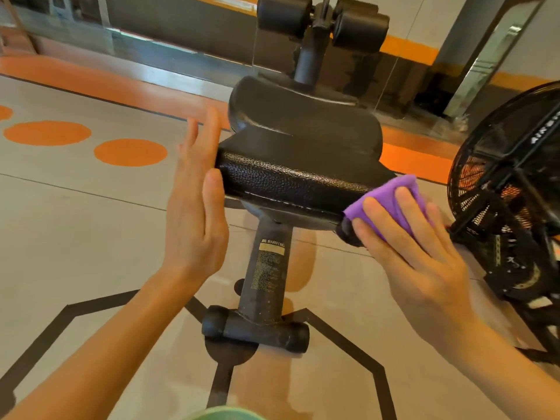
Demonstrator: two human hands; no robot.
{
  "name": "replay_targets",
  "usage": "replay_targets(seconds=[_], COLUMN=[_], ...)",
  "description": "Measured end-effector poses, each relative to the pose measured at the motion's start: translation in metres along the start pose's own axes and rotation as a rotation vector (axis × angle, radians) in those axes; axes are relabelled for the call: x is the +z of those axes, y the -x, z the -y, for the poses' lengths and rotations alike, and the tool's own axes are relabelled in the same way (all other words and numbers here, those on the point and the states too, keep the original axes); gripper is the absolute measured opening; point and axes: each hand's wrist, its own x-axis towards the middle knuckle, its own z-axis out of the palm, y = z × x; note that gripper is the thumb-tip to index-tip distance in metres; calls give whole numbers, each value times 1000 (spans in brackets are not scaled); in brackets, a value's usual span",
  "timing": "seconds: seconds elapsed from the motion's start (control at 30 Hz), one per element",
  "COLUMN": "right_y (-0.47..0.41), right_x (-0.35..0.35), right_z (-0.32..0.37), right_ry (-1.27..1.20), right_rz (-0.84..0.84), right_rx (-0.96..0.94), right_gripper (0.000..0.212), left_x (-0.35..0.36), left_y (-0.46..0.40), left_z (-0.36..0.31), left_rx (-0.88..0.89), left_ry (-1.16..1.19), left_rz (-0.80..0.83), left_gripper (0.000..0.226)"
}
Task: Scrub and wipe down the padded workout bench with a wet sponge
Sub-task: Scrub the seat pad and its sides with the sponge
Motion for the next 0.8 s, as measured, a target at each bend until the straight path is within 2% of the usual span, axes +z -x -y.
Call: replay_targets(seconds=[0.07,0.17,0.27,0.4,0.5,0.63,0.73,0.8], right_y=[-38,-85,-56,7,-15,-63,-49,-25], right_x=[9,14,9,-7,-1,8,10,8], right_z=[35,67,26,-29,-2,40,22,3], right_ry=[-49,-120,-54,-48,-105,-156,-102,-64], right_rz=[-91,-141,-79,-8,-103,-158,-129,-138], right_rx=[15,-122,-192,-29,51,-24,-115,-98], right_gripper=[37,40,44,41,36,37,40,39], left_x=[6,8,2,1,11,21,20,18], left_y=[-1,-2,-1,-1,0,0,1,3], left_z=[1,6,5,-6,-13,-12,-10,-13], left_rx=[41,35,43,119,259,323,329,322], left_ry=[-41,-61,-126,-244,-343,-487,-519,-539], left_rz=[20,21,28,-30,0,12,2,6], left_gripper=[52,54,55,55,52,49,49,50])
